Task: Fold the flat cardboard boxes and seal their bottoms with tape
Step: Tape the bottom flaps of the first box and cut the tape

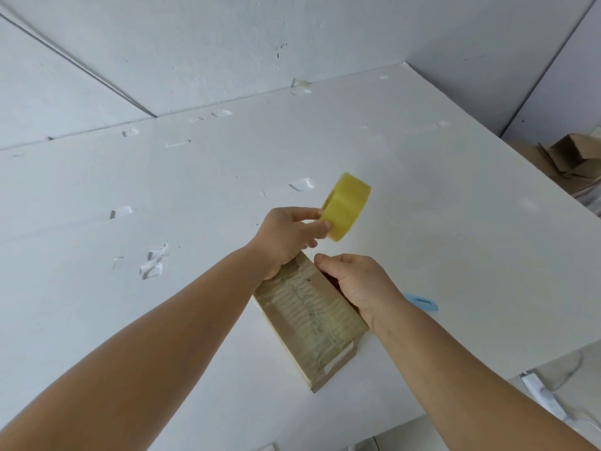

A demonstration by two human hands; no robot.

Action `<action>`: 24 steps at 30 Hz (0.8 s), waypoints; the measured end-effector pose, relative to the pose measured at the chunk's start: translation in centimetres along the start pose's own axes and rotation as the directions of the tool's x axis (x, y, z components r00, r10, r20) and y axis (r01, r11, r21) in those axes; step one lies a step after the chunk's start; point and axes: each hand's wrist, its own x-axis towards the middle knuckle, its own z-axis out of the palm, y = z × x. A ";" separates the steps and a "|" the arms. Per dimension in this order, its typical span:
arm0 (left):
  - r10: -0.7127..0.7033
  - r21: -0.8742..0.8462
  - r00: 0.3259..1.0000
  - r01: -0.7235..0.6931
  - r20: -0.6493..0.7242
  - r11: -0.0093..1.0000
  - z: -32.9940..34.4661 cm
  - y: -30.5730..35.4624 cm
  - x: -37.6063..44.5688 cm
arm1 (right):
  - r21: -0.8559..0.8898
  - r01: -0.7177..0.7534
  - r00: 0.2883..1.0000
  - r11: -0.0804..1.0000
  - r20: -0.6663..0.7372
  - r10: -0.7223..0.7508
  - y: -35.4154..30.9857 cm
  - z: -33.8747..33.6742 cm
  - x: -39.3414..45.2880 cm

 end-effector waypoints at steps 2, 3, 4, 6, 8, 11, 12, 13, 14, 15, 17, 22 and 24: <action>0.001 -0.089 0.999 -0.004 -0.042 0.996 -0.1 0.0 0.0 | -0.002 -0.004 1.000 1.000 -0.020 0.004 0.1 0.1 -0.1; 0.009 -0.126 0.998 -0.016 -0.059 0.992 -0.2 0.0 0.0 | -0.002 -0.004 1.000 1.000 -0.027 0.004 0.1 0.1 -0.1; 0.021 -0.149 0.997 -0.032 -0.078 0.988 -0.2 0.0 -0.1 | -0.009 -0.005 0.999 1.000 -0.032 0.004 0.1 0.2 -0.1; 0.050 -0.180 0.990 -0.074 -0.132 0.981 -0.4 -0.1 -0.4 | -0.012 -0.004 1.000 1.000 -0.031 0.003 0.1 0.1 -0.3; 0.077 -0.216 0.976 -0.122 -0.202 0.969 -0.8 0.0 -0.9 | 0.006 -0.007 1.000 1.000 -0.023 0.007 0.1 0.1 -0.4; 0.114 -0.235 0.949 -0.187 -0.293 0.954 -1.5 0.1 -2.1 | 0.005 0.001 1.000 1.000 -0.018 -0.001 0.1 0.1 -0.5; 0.122 -0.234 0.940 -0.203 -0.319 0.951 -1.8 -0.1 -2.7 | 0.000 0.002 1.000 1.000 -0.021 -0.002 0.0 0.1 -0.7; 0.127 -0.238 0.930 -0.218 -0.346 0.947 -2.0 -0.3 -3.3 | 0.002 0.006 1.000 1.000 -0.022 -0.006 0.1 0.1 -0.6; 0.132 -0.238 0.918 -0.232 -0.375 0.943 -2.1 -0.7 -4.0 | 0.010 -0.001 1.000 1.000 -0.021 0.001 0.0 0.2 -0.7; 0.134 -0.235 0.903 -0.245 -0.408 0.941 -2.1 -1.2 -4.6 | 0.022 -0.004 1.000 1.000 -0.012 0.004 0.0 0.2 -0.7; 0.119 -0.238 0.870 -0.259 -0.478 0.936 -1.8 -2.1 -5.5 | 0.032 -0.016 1.000 0.999 0.009 0.016 0.0 0.2 -0.7; 0.020 -0.332 0.834 -0.241 -0.551 0.912 -0.1 -3.7 -5.9 | 0.001 -0.091 0.996 0.996 0.027 0.090 0.5 0.3 -0.7; 0.012 -0.346 0.827 -0.248 -0.562 0.905 -0.1 -3.9 -5.8 | 0.059 -0.187 0.979 0.981 0.091 0.181 1.3 0.3 -0.8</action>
